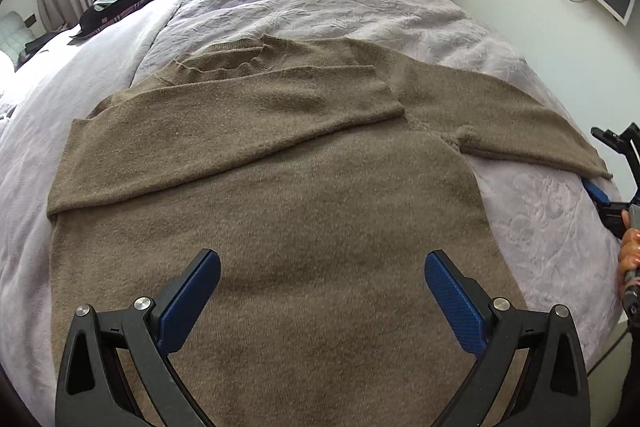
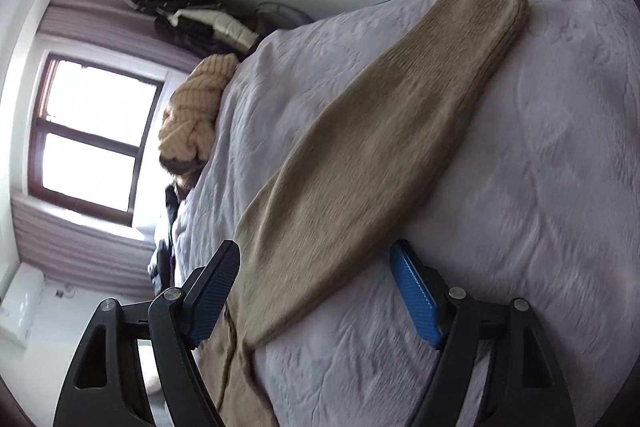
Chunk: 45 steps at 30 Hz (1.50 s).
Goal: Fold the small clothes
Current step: 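Move the right tool to the cuff of the other sleeve, then grasp the sleeve cuff with the right tool and lift it, then fold the held sleeve across the sweater body and open the right tool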
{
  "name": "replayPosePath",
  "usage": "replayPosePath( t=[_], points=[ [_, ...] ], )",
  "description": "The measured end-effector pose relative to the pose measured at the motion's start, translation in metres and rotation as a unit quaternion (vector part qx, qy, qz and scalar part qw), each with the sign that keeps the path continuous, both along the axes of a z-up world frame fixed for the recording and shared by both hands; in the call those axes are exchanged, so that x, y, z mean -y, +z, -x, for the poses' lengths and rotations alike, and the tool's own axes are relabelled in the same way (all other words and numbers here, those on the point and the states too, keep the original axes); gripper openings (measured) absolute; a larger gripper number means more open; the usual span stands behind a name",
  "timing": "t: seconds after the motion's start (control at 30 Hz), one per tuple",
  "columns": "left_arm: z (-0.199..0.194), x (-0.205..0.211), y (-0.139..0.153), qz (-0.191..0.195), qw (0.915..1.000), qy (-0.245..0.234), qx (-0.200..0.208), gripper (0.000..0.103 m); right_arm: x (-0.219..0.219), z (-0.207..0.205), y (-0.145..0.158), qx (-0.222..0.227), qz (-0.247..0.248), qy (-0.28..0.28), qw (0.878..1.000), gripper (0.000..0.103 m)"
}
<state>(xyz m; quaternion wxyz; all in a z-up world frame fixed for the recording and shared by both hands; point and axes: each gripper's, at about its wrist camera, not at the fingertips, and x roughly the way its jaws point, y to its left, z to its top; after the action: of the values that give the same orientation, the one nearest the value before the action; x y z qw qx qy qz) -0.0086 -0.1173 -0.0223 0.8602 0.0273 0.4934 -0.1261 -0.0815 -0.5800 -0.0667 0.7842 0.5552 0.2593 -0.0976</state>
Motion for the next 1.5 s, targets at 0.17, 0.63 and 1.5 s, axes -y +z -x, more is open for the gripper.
replayPosePath(
  t=[0.17,0.63,1.5],
  points=[
    [-0.011,-0.007,0.0,0.007,0.9998,0.016,0.002,0.102,0.021,-0.007,-0.006,0.023,-0.031,-0.035,0.999,0.08],
    [-0.037,-0.084,0.01,0.017,0.9964,0.078,0.03,0.102,-0.03,-0.064,0.045,0.127,-0.015,0.07,0.989,0.009],
    [-0.034,-0.267,-0.019,0.054,0.9806,0.187,0.021,0.102,-0.371,-0.224,0.001,-0.024,0.087,0.377,0.922,0.055]
  ],
)
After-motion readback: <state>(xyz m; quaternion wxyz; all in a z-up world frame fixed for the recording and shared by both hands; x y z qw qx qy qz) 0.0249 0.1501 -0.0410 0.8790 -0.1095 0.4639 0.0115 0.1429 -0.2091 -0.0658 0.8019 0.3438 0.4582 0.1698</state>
